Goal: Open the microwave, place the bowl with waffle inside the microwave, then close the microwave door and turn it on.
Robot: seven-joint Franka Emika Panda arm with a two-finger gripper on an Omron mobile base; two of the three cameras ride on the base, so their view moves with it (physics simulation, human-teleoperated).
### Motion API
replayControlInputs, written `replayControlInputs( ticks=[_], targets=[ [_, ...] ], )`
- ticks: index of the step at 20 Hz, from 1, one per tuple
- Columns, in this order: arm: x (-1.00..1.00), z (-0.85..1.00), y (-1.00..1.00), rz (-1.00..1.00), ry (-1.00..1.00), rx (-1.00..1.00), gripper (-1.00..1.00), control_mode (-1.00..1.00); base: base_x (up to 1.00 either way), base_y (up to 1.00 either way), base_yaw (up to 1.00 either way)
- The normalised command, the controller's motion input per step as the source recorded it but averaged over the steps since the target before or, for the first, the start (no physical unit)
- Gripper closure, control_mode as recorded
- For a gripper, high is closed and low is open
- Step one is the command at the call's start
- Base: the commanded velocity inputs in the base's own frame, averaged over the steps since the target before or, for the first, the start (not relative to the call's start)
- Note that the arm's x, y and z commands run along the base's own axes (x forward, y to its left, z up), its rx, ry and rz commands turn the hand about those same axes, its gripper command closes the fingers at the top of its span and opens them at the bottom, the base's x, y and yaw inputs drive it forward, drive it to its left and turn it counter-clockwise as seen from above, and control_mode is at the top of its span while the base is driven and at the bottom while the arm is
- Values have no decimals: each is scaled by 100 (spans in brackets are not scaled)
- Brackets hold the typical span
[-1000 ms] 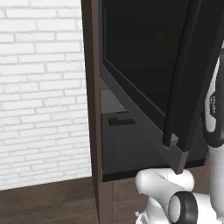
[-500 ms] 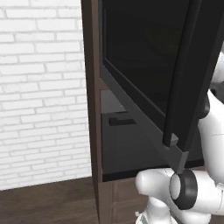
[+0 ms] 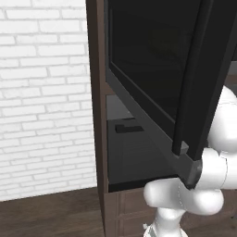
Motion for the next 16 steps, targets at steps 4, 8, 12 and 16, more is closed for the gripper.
replayControlInputs(
  ticks=[4,8,12,16],
  targets=[
    [73,-17,15,0,1,0,100,-100,0,0,0],
    [65,-36,25,0,0,0,100,-100,0,0,0],
    [58,-38,13,0,0,0,100,-100,0,0,0],
    [22,-12,3,0,-1,0,-100,-100,0,0,0]
  ],
)
